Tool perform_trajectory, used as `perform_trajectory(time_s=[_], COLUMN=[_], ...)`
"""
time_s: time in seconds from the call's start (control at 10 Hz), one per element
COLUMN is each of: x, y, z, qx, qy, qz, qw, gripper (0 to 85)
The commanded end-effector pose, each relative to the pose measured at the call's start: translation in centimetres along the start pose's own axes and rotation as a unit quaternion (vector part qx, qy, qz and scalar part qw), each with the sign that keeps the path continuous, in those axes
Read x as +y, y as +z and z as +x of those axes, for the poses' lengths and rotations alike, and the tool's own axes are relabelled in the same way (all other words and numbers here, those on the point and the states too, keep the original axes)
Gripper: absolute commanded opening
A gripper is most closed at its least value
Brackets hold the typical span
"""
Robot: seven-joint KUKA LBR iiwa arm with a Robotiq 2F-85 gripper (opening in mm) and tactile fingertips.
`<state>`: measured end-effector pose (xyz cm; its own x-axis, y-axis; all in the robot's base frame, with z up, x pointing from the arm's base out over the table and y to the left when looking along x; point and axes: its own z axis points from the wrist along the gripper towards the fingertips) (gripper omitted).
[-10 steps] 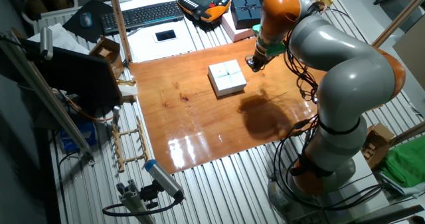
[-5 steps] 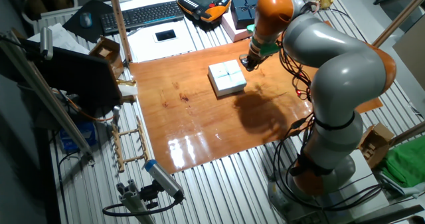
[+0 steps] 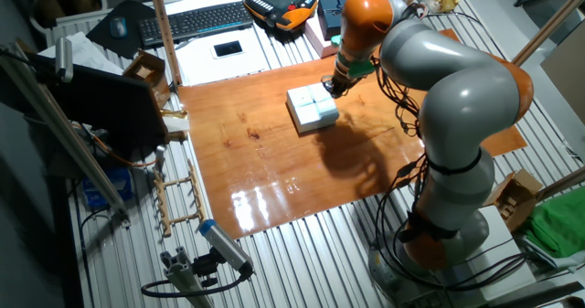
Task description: Take everything out of the gift box
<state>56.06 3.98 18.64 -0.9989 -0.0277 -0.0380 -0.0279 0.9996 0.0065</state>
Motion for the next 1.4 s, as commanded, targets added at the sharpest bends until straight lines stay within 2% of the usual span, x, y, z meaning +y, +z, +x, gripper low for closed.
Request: perform_trajectory(time_s=[0.0, 0.2, 0.4, 0.7, 1.1, 1.3], x=[0.1, 0.3, 0.7, 1.6, 2.0, 2.3], y=[0.4, 0.8, 1.2, 2.2, 3.0, 3.8], z=[-0.1, -0.1, 0.0, 0.6, 0.4, -0.1], qx=[-0.001, -0.001, -0.002, -0.008, -0.004, -0.004], qy=[0.002, 0.003, 0.002, 0.009, 0.011, 0.013], qz=[-0.004, -0.005, 0.003, 0.008, 0.007, 0.007], qw=[1.0, 1.0, 1.0, 1.0, 1.0, 1.0], gripper=[1.0, 1.0, 1.0, 1.0, 1.0, 1.0])
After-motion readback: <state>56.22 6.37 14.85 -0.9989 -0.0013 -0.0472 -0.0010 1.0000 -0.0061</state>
